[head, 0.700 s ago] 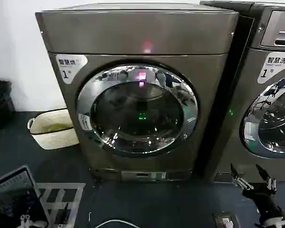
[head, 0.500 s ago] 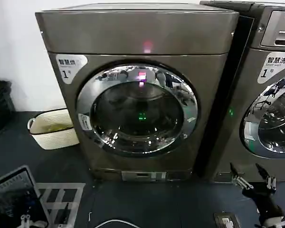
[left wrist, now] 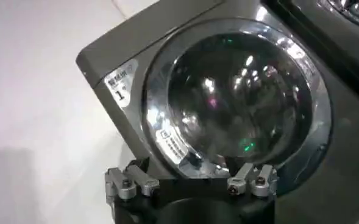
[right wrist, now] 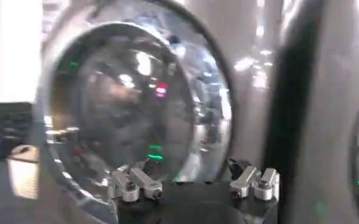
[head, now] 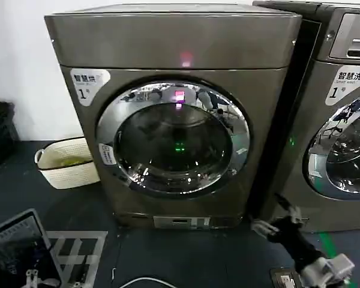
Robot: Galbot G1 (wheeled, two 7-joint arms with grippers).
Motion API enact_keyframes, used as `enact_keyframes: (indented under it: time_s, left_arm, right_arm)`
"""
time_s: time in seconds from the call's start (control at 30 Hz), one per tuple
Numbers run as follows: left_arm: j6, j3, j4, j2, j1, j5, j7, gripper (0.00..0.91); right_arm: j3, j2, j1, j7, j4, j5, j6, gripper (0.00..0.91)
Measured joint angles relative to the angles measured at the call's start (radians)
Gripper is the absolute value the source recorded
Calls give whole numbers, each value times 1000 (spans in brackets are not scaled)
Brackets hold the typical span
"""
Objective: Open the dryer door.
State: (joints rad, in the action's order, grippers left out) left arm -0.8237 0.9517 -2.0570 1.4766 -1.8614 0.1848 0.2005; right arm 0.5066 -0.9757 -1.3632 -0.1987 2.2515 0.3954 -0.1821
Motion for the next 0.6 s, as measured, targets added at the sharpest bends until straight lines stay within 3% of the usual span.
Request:
enact_keyframes:
  time_s: [0.23,0.6]
  left_arm:
    - [0,1,-27,30,-24,25,-2,907]
    - [0,10,-45,51,-34,35,-2,907]
  right_arm:
    - [-221,39,226,36,-109,3,4,907]
    - [-478,-12,546,49,-269,1,8,907]
